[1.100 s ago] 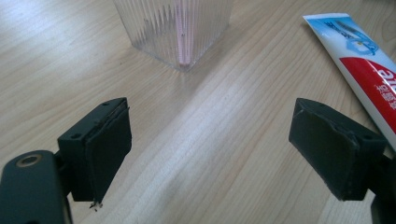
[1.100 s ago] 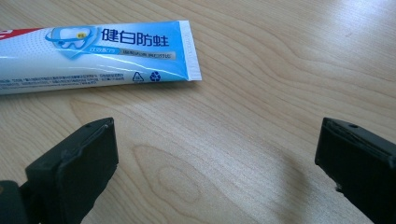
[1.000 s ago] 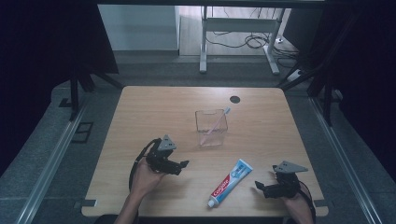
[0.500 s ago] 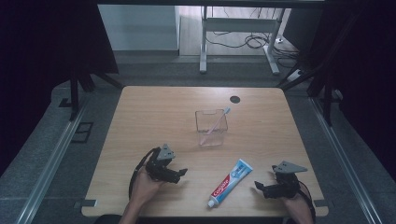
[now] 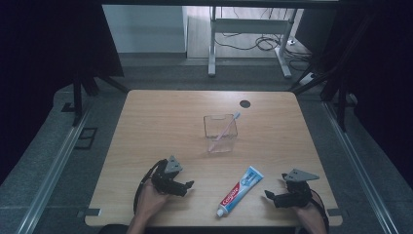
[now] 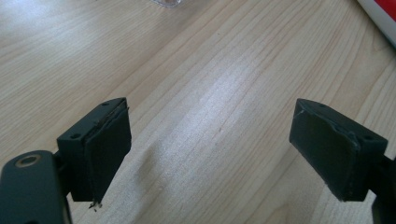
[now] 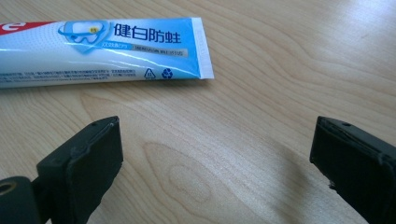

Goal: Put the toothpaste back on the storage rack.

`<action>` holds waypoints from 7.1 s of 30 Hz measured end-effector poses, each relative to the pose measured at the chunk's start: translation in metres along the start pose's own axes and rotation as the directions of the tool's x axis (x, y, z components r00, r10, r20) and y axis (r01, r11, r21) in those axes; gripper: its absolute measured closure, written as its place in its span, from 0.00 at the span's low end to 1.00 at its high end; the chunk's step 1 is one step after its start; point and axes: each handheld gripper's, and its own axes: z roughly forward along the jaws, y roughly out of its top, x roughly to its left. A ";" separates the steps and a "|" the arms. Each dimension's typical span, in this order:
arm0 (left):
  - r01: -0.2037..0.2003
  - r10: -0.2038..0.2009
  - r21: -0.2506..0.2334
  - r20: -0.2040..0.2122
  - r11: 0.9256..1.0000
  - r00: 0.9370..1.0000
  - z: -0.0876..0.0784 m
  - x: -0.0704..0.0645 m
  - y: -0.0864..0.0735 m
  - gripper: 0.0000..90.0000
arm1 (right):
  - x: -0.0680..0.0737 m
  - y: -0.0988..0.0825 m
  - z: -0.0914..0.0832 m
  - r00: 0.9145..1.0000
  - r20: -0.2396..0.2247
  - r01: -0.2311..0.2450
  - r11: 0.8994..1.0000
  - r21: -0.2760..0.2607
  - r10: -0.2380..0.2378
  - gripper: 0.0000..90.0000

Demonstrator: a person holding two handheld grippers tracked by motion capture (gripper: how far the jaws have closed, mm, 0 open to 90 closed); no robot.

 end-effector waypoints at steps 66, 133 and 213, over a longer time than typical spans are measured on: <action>0.026 -0.022 -0.084 0.054 0.996 0.998 -0.009 0.008 -0.005 0.15 | 0.113 0.087 0.050 0.934 -0.351 0.115 0.987 0.111 -0.069 1.00; -0.008 0.013 -0.067 0.064 0.998 0.998 -0.010 0.006 -0.006 0.15 | 0.051 0.070 -0.006 0.971 -0.187 0.200 0.930 0.309 -0.147 0.65; 0.013 -0.011 -0.019 0.071 1.000 0.997 -0.002 0.009 -0.012 0.14 | 0.053 0.105 0.005 0.979 -0.156 0.174 0.937 0.302 -0.131 0.79</action>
